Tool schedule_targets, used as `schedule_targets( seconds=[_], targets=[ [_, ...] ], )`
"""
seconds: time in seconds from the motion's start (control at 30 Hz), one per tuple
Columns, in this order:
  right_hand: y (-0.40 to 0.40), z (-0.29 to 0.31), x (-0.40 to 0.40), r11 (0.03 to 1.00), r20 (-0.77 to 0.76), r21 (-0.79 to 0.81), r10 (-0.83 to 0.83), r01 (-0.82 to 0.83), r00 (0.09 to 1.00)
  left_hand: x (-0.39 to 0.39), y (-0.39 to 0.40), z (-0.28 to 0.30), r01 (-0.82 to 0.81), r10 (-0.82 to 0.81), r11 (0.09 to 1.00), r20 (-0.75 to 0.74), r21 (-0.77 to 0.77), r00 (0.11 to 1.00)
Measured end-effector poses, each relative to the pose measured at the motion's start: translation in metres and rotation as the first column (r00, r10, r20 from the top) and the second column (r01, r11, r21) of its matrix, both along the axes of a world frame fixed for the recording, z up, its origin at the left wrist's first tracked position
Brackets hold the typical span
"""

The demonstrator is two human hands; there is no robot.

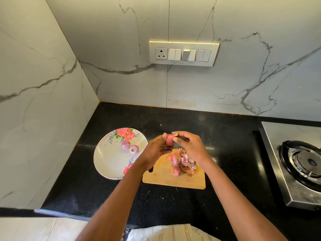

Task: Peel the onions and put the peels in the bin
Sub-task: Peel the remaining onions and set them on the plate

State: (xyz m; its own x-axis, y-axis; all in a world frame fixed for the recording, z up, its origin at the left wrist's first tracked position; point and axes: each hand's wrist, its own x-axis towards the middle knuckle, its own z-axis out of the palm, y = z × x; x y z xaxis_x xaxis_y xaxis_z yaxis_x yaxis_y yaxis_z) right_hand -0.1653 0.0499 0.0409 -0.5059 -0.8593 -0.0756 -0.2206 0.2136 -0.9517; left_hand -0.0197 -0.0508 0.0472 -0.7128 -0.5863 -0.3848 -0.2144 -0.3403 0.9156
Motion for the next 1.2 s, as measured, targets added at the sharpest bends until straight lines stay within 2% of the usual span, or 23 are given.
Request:
schedule_targets(
  seconds=[0.17, 0.33, 0.43, 0.57, 0.73, 0.87, 0.93, 1.1, 1.2],
  targets=[
    [0.000, 0.000, -0.001, 0.998, -0.049, -0.030, -0.056, 0.054, 0.997, -0.005, 0.002, 0.005, 0.013, -0.014, 0.997, 0.014, 0.074, 1.000],
    [-0.002, -0.001, -0.002, 0.982, -0.189, -0.062, -0.186, 0.177, 0.964, -0.012, 0.006, 0.002, -0.002, 0.000, 0.999, -0.044, -0.041, 0.999],
    [-0.006, 0.001, -0.003, 0.978, -0.246, -0.053, -0.210, 0.203, 0.946, -0.014, 0.005, 0.004, -0.011, 0.012, 1.000, -0.070, 0.014, 0.997],
    [-0.005, -0.003, 0.003, 0.975, -0.191, -0.059, -0.220, 0.213, 0.957, -0.013, 0.003, 0.004, -0.006, 0.010, 0.997, -0.062, 0.073, 0.998],
    [-0.003, 0.001, 0.000, 0.994, -0.067, -0.045, -0.100, 0.097, 0.993, -0.014, -0.002, 0.005, -0.055, 0.056, 0.998, -0.033, 0.037, 0.998],
    [-0.006, 0.002, -0.002, 0.992, 0.001, -0.070, -0.101, 0.101, 0.995, -0.012, -0.001, 0.007, -0.001, 0.000, 0.999, -0.034, -0.037, 0.999],
    [-0.006, 0.001, -0.001, 0.989, -0.032, -0.088, -0.122, 0.118, 0.992, -0.012, 0.001, 0.005, -0.009, 0.007, 0.996, -0.030, -0.088, 1.000],
    [-0.008, 0.007, 0.003, 0.989, -0.235, -0.083, -0.141, 0.125, 0.962, -0.012, 0.003, 0.003, -0.041, 0.039, 0.993, -0.027, -0.113, 0.999],
    [-0.005, 0.003, 0.004, 0.989, -0.257, -0.059, -0.144, 0.133, 0.956, -0.012, 0.004, 0.000, -0.001, -0.001, 0.991, -0.017, -0.137, 1.000]
  ],
)
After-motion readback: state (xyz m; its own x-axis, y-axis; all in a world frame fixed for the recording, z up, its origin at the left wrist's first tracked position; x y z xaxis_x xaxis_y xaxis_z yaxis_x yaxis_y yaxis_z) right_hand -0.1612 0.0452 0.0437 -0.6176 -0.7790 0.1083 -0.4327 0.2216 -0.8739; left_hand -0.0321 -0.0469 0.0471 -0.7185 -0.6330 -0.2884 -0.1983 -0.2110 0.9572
